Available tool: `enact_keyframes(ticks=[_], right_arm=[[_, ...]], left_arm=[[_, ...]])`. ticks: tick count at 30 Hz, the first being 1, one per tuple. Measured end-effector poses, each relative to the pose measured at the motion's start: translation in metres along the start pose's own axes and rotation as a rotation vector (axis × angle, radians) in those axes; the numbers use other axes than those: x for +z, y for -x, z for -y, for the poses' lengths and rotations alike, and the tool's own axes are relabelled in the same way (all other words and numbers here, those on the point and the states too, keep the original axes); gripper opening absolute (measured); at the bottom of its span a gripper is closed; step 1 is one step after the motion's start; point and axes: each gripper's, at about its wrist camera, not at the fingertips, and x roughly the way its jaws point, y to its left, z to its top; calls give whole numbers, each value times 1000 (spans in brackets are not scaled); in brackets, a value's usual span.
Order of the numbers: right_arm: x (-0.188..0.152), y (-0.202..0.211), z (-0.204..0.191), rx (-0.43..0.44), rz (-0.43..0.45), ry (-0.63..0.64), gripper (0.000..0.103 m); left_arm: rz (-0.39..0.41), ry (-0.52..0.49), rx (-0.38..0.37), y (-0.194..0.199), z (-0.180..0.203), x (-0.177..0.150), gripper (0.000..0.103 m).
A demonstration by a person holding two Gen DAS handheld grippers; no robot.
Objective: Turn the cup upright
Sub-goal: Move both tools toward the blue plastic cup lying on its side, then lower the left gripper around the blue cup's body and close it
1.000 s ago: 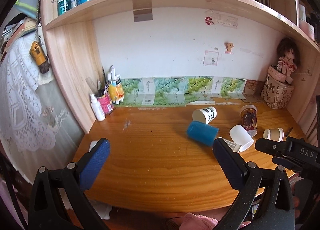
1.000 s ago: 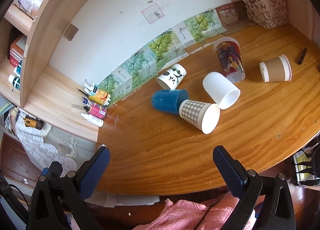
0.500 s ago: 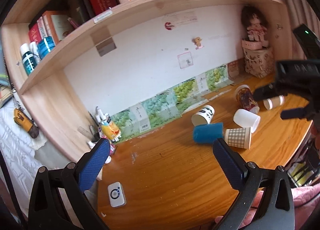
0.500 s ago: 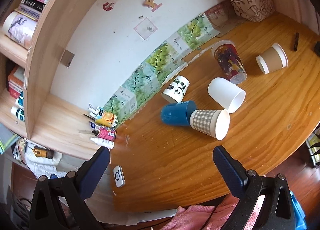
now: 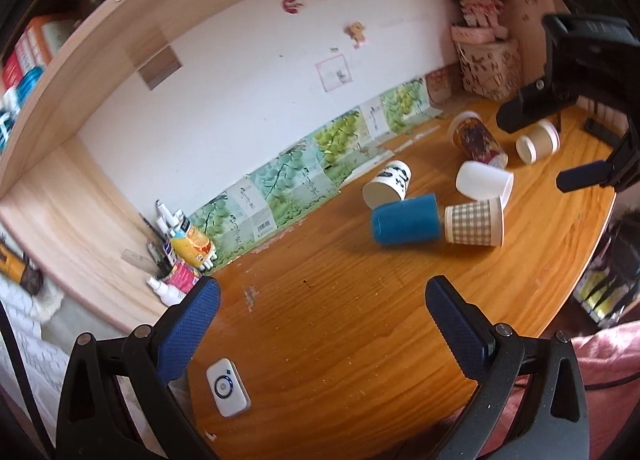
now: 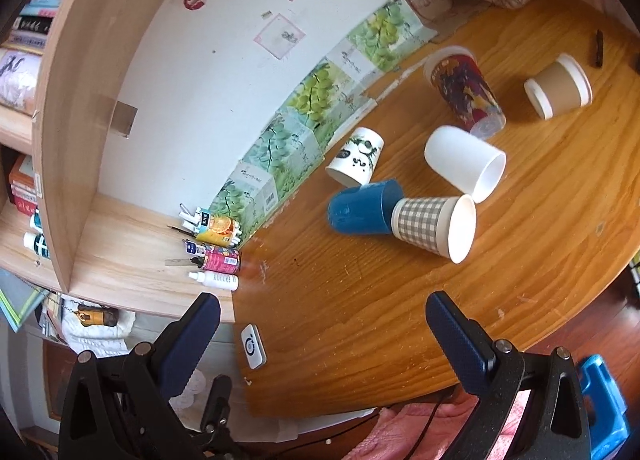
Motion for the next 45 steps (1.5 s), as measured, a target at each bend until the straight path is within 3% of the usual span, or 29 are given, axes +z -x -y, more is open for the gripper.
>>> enact_keyframes(ticks=[6, 14, 24, 30, 45], right_arm=[[0, -24, 21, 21, -71, -95, 103], [16, -61, 50, 66, -156, -261, 100], [42, -111, 80, 198, -293, -487, 99], [51, -134, 93, 238, -356, -532, 99], [77, -148, 108, 266, -379, -537, 99]], left_arm=[[-14, -169, -27, -25, 19, 4, 102], [-53, -357, -117, -66, 44, 19, 102], [-87, -545, -189, -127, 67, 35, 102], [-54, -639, -207, -153, 81, 39, 102], [-79, -773, -296, -203, 112, 40, 102]])
